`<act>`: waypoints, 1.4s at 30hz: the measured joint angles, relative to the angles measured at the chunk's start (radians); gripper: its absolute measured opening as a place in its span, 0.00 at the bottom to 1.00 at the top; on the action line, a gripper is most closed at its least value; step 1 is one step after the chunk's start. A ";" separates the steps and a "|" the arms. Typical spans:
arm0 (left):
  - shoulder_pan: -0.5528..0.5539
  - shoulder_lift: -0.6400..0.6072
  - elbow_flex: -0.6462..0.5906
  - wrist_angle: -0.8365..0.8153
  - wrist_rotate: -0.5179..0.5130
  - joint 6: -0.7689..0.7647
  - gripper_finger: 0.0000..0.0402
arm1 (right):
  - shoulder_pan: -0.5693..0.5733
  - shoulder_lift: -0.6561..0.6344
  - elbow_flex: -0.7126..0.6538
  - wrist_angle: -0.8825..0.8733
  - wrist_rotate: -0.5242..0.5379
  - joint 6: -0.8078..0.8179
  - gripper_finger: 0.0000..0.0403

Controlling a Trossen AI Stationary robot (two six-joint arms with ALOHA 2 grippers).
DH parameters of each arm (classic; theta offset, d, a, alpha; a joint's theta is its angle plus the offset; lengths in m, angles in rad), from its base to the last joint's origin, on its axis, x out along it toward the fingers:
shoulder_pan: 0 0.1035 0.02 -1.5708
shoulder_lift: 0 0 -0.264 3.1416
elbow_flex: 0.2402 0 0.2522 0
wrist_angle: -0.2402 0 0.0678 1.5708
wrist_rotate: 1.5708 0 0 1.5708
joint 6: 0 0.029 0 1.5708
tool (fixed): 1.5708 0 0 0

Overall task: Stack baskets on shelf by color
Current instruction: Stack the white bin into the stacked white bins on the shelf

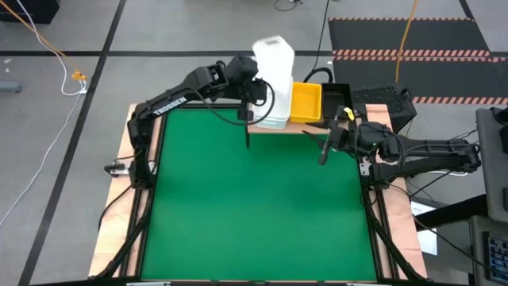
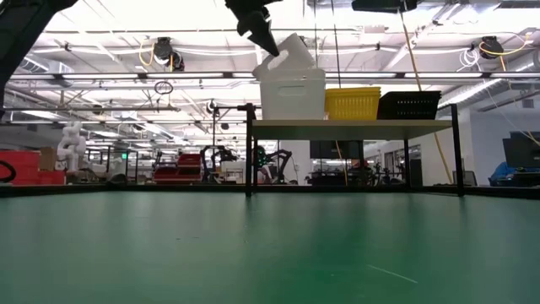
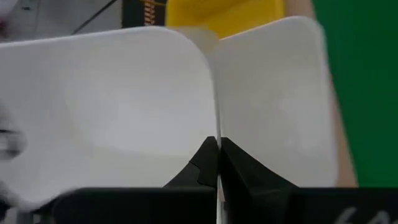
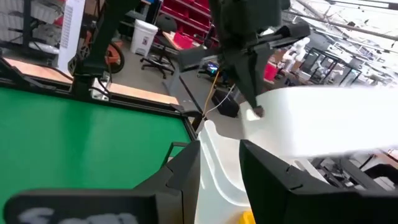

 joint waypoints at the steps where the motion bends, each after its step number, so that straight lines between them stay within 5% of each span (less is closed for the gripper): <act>1: -0.002 0.000 0.000 -0.005 0.008 -0.010 0.01 | 0.000 0.000 0.000 -0.003 0.000 -0.002 0.26; 28: -0.096 -0.061 0.001 -0.119 0.007 -0.238 0.01 | 0.000 0.000 0.000 -0.010 0.000 0.022 0.26; 42: -0.116 -0.061 0.001 -0.101 -0.024 -0.239 0.19 | 0.000 0.001 0.000 -0.010 -0.001 0.023 0.26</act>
